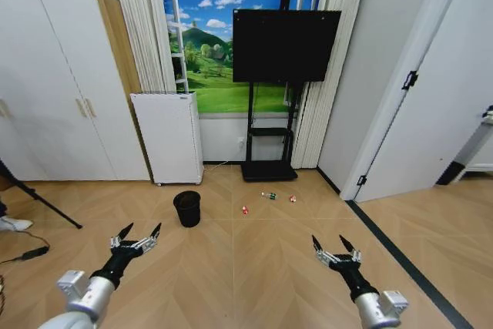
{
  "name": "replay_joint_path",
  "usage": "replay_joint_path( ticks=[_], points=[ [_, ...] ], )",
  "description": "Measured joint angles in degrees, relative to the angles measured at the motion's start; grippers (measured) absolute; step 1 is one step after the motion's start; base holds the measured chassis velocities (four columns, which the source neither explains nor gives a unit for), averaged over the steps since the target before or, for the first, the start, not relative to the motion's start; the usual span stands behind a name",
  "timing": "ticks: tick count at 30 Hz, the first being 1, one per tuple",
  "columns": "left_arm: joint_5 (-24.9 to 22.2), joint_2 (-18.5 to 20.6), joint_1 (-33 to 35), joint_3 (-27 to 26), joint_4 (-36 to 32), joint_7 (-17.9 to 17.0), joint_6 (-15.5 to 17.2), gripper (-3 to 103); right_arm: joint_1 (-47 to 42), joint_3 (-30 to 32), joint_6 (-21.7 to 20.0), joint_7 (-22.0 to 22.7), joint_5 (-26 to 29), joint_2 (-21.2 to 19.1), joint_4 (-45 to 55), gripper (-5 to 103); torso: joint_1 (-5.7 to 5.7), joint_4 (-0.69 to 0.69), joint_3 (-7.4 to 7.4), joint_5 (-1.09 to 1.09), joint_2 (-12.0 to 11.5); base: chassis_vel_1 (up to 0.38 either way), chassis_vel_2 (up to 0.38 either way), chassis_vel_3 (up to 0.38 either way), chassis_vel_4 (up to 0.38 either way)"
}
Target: Pick up the trash bin and place the garbage on the floor into it.
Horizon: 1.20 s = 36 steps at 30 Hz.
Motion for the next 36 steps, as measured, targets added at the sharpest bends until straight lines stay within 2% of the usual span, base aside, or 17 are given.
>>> replay_joint_path(
  ticks=[2, 4, 7, 12, 25, 28, 36],
  points=[
    [1.72, -0.43, -0.10, -0.37, -0.57, -2.48, 1.19, 100, -0.04, -0.01, -0.05, 0.58, -0.62, 0.26, -0.29, 100, 0.00, 0.00, 0.00, 0.00, 0.00, 0.000, 0.000, 0.000, 0.000],
    [2.67, -0.45, -0.08, -0.51, -0.59, -2.81, 1.38, 100, -0.10, -0.01, -0.06, 0.68, -0.73, 0.31, -0.31, 100, 0.00, 0.00, 0.00, 0.00, 0.00, 0.000, 0.000, 0.000, 0.000],
    [6.70, -0.34, 0.13, -0.95, 0.13, -2.25, 0.26, 100, -0.23, 0.00, -0.08, 0.96, -0.81, 0.39, -0.26, 100, 0.00, 0.00, 0.00, 0.00, 0.00, 0.000, 0.000, 0.000, 0.000],
    [8.32, 0.22, -0.17, -1.02, 0.92, -0.90, -0.21, 100, -0.08, 0.22, -0.08, 1.19, -0.77, 0.40, 0.02, 100, 0.00, 0.00, 0.00, 0.00, 0.00, 0.000, 0.000, 0.000, 0.000],
    [8.11, 0.42, -0.66, -1.04, 1.87, 1.05, -0.96, 100, 1.10, -0.02, -0.78, 1.72, -1.49, 0.39, 0.16, 100, 0.00, 0.00, 0.00, 0.00, 0.00, 0.000, 0.000, 0.000, 0.000],
    [8.28, 0.37, -0.89, -1.42, 2.31, 2.60, -1.01, 100, 1.76, -0.48, -1.51, 1.72, -2.40, 0.61, 0.22, 100, 0.00, 0.00, 0.00, 0.00, 0.00, 0.000, 0.000, 0.000, 0.000],
    [7.91, 0.20, -1.03, -1.48, 2.31, 2.77, -0.98, 100, 1.75, -0.47, -2.25, 1.71, -2.58, 0.41, 0.88, 100, 0.00, 0.00, 0.00, 0.00, 0.00, 0.000, 0.000, 0.000, 0.000]
  ],
)
